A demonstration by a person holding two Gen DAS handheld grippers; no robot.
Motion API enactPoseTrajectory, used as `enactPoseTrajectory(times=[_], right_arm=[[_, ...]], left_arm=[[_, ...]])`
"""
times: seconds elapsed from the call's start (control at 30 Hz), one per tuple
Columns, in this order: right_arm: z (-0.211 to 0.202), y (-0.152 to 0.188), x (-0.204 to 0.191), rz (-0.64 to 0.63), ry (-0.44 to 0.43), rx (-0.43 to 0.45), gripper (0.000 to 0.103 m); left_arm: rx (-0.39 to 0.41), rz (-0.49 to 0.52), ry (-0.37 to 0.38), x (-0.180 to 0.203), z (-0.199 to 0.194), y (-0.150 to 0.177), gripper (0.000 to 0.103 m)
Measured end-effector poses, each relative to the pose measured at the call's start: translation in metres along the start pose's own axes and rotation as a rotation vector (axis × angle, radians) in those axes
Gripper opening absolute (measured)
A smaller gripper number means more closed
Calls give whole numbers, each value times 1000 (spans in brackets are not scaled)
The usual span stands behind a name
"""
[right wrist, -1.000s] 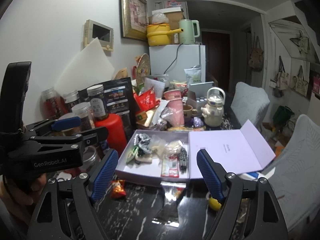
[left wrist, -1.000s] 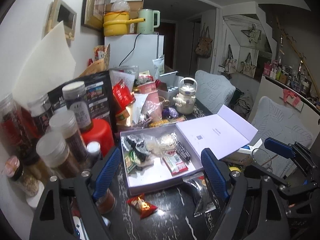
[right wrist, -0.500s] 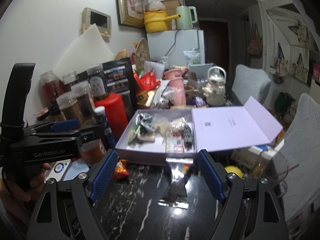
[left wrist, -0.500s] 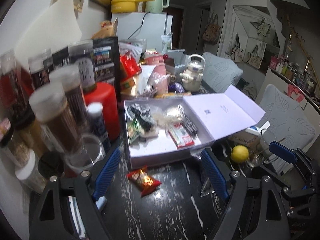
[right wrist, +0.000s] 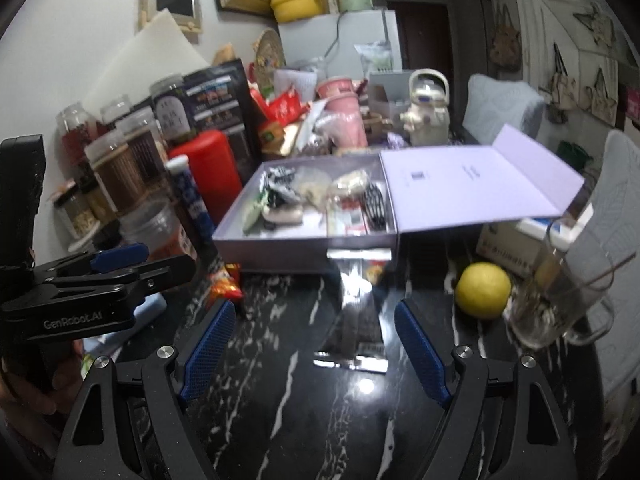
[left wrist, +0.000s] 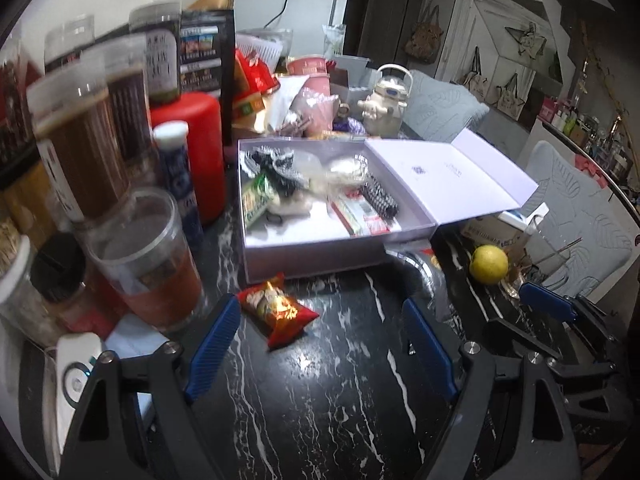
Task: Organize soft objects
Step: 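Move both open grippers down toward the silver and red snack packets, then grasp the silver packet with the right gripper while the left grasps the red cartoon packet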
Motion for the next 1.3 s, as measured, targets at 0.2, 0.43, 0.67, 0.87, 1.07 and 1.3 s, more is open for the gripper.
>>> enactPoseTrajectory(times=[0.2,0.43,0.67,0.87,1.07,1.3], right_arm=[[21,16,12,37,2,-59,83],[45,26,23,65,-6,-112,82],[66,28,35,92,1,-150,82],[84,24,43,100,13,-171,82],[99,19,50,93,27,-190,82],[111,18,56,111,26,-213,78]], left_arm=[[-46,-21,-23,-7,24,14,83],[-97,-59,-40,-19,50,25,83],[-129,-75,-64,-27,74,29,83],[-152,-115,-47,-33,89,26,83],[-153,-146,-42,-38,100,19,83],[-182,-153,-18,-38,112,22,78]])
Point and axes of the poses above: each gripper's, at about its wrist camera, not at the fingertips, and z roughly the way its jaws point, x to its right, y to its underside, the point moved 10 cm from there along z, roughly the way its jaws point, and after that the axes turned 5 degrees about -y, right-handed, at the moved point
